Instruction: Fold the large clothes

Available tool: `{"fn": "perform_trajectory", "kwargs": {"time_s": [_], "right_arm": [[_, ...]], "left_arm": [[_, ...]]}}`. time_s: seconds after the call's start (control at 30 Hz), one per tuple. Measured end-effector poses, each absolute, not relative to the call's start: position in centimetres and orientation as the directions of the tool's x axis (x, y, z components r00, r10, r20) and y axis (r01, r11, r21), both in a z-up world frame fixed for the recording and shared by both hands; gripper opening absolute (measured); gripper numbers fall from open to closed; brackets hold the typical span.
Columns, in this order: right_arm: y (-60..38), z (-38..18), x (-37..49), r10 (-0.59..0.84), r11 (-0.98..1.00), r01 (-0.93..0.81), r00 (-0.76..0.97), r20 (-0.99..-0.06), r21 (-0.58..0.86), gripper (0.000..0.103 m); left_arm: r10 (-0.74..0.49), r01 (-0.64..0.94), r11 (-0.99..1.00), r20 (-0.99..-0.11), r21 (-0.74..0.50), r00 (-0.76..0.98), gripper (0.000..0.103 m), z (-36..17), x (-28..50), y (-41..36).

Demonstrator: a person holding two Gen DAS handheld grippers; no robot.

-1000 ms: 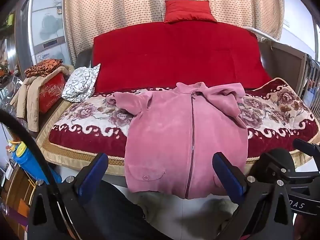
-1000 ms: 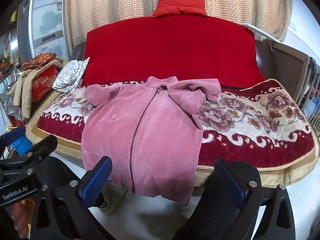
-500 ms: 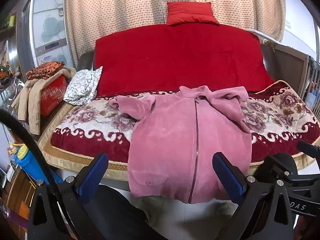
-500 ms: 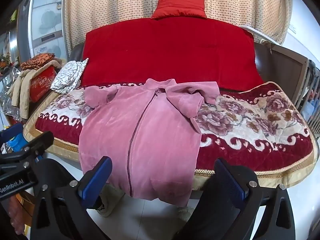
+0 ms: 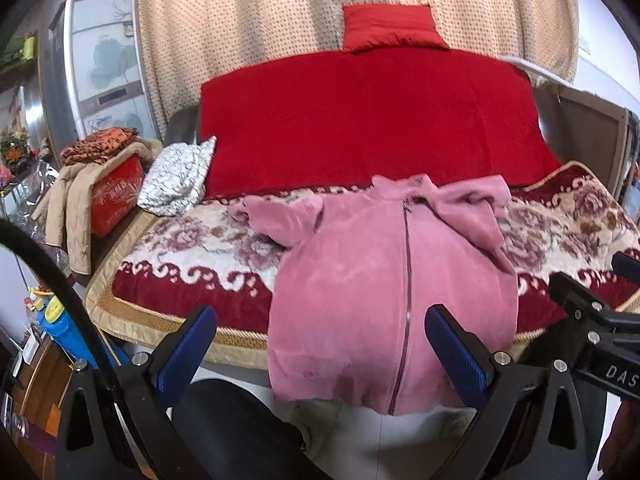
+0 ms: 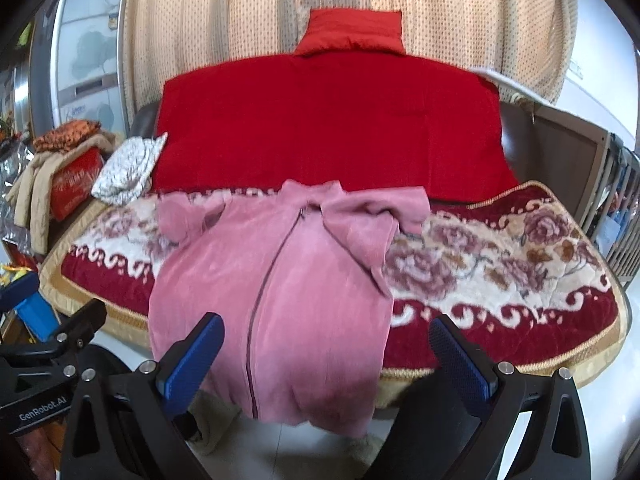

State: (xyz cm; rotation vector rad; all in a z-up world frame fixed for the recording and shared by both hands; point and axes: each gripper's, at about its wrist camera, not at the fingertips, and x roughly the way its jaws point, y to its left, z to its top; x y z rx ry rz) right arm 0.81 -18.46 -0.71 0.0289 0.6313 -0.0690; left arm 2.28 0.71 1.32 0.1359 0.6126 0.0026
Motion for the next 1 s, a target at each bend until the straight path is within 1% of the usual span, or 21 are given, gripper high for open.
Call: {"fn": "perform_trajectory", "kwargs": {"time_s": [0.23,0.5,0.67,0.87,1.0], "right_arm": [[-17.4,-0.1,1.0,-0.062,0.998,0.057,0.819,-0.571,-0.026,0.103],[-17.4,0.4,2.1,-0.061,0.998,0.054,0.836,-0.546,-0.03,0.103],[-17.8,-0.1,3.9,-0.041,0.999,0.049,0.831,-0.555,-0.002,0.103],[-19.4,-2.1,7.4,-0.036,0.997,0.073,0.798,-0.601,0.037,0.103],[-21.0,-3.2,9.6,-0.036,0.993,0.099,0.782,-0.622,0.067,0.103]], "left_arm": [[0.063,0.009,0.991,-0.524,0.134,0.849,0.103,2.9,2.9,1.2],[0.08,-0.016,0.991,-0.513,0.13,0.855,0.103,3.4,4.7,1.9],[0.079,-0.013,0.992,-0.537,0.126,0.84,0.103,2.5,7.1,1.9],[0.077,0.006,0.991,-0.606,0.134,0.792,0.103,-0.1,11.3,0.7],[0.088,0.008,0.988,-0.606,0.154,0.791,0.103,-0.8,13.3,-0.5]]}}
